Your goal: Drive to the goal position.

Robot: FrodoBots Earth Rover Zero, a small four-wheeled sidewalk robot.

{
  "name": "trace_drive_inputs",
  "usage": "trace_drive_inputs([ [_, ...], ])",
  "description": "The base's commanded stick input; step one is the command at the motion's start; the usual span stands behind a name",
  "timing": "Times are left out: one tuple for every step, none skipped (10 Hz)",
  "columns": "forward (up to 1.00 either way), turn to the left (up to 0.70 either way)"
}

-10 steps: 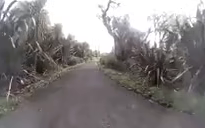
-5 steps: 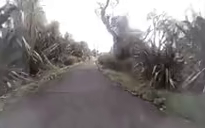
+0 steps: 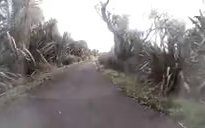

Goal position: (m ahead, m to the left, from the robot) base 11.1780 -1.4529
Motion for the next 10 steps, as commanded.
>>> trace_drive_inputs([
  [0.70,0.00],
  [0.70,0.00],
  [0.70,0.00],
  [0.70,0.00],
  [0.70,0.00],
  [0.70,0.00],
  [0.70,0.00],
  [0.70,0.00],
  [0.70,0.00],
  [0.70,0.00],
])
